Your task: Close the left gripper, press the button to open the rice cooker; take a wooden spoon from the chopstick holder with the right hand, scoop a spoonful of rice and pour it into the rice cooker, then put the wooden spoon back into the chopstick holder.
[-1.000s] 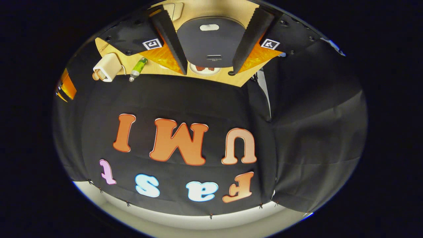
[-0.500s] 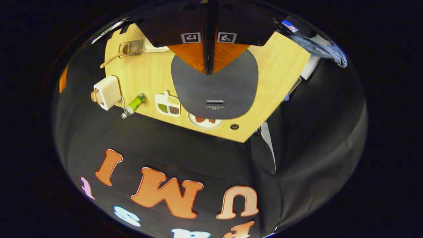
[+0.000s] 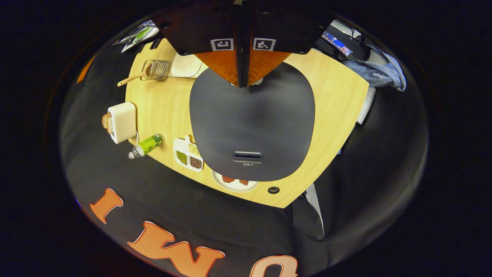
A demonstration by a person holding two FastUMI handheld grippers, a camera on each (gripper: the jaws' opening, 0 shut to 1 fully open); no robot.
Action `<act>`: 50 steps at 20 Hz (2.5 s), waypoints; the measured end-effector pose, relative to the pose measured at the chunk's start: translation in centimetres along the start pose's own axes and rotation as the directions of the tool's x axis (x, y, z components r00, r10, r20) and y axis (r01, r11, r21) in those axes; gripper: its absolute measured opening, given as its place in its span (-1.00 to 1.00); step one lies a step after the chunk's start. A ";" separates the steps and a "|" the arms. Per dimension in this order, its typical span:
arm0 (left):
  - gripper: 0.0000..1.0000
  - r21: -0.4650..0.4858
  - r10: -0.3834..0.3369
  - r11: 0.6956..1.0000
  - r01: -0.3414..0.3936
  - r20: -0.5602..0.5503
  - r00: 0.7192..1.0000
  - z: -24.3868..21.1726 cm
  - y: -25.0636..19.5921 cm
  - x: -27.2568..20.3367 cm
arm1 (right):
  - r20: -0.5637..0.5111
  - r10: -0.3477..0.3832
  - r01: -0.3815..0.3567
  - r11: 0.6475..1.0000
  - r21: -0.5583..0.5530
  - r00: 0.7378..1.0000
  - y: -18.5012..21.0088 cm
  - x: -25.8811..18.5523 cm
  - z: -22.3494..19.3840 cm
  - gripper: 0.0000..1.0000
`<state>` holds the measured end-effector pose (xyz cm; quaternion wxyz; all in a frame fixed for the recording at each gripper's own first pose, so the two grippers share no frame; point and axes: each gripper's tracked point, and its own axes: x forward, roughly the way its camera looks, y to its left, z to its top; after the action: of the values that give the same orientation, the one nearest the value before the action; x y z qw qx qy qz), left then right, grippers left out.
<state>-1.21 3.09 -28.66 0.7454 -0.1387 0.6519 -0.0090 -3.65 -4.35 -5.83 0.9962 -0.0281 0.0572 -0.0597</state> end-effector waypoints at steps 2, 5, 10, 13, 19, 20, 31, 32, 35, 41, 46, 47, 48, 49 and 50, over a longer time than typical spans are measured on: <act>-0.91 -0.014 0.001 1.000 -0.002 -0.050 0.999 -0.2 -0.1 0.9 | -0.003 -0.014 0.014 1.000 -0.004 1.000 -0.5 -0.3 -0.2 0.66; -0.92 -0.023 0.000 1.000 -0.002 -0.093 0.996 -0.5 -0.4 1.8 | -0.013 -0.047 0.046 0.999 -0.010 0.999 -1.6 -0.5 -0.7 0.66; -0.91 0.007 0.022 1.000 -0.022 -0.120 0.992 -1.0 -0.3 2.8 | -0.047 -0.086 0.086 0.996 -0.003 0.995 -2.9 -0.1 -2.0 0.66; -0.90 0.005 0.031 1.000 -0.031 -0.136 0.990 -1.3 -0.5 2.5 | -0.092 -0.103 0.106 0.994 0.026 0.990 -3.5 0.4 -3.5 0.66; -0.90 0.095 0.038 0.995 -0.043 0.048 0.998 -0.9 -1.0 1.6 | -0.218 -0.114 0.129 0.990 0.056 0.969 -4.7 1.5 -7.3 0.69; -0.90 0.110 0.040 0.993 -0.049 0.085 0.996 -0.9 -1.1 1.2 | -0.248 -0.111 0.133 0.988 0.074 0.962 -5.0 1.6 -8.2 0.71; -0.58 0.217 -0.005 0.958 -0.189 0.668 0.744 6.2 -3.8 -9.9 | -0.429 -0.079 0.155 0.977 0.146 0.900 -6.4 2.1 -15.2 0.70; -0.39 0.226 -0.016 0.952 -0.208 0.714 0.700 6.8 -4.1 -11.3 | -0.444 -0.082 0.161 0.977 0.142 0.892 -6.6 2.2 -15.9 0.70; 0.34 0.252 -0.076 0.942 -0.224 0.806 0.587 7.2 -6.0 -15.3 | -0.493 -0.085 0.183 0.971 0.154 0.866 -6.9 2.9 -18.0 0.69; 0.88 0.243 -0.086 0.920 -0.308 0.891 0.446 5.7 -6.4 -18.9 | -0.581 -0.067 0.215 0.958 0.190 0.811 -7.3 4.4 -21.8 0.60; 0.76 0.202 -0.044 0.914 -0.351 0.911 0.411 4.0 -5.4 -20.1 | -0.646 -0.043 0.242 0.944 0.222 0.762 -7.4 5.6 -25.0 0.56; 0.76 0.192 -0.031 0.913 -0.361 0.913 0.407 3.7 -5.1 -20.2 | -0.660 -0.039 0.247 0.942 0.226 0.751 -7.4 6.0 -25.7 0.55; 0.76 0.182 -0.020 0.912 -0.369 0.915 0.402 3.6 -5.0 -20.3 | -0.674 -0.028 0.248 0.941 0.232 0.738 -7.2 6.0 -26.5 0.55; 0.76 0.177 -0.013 0.909 -0.376 0.916 0.401 3.6 -5.0 -20.4 | -0.688 -0.019 0.250 0.939 0.238 0.726 -7.0 6.2 -27.2 0.54; 0.76 0.171 0.000 0.903 -0.393 0.918 0.397 3.4 -4.6 -20.3 | -0.694 -0.015 0.253 0.936 0.243 0.720 -7.1 6.3 -27.7 0.53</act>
<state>-0.15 3.28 -7.55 0.9835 0.0978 0.1474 0.0369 -1.47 -13.52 -33.52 0.8886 0.1541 0.4062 -0.1473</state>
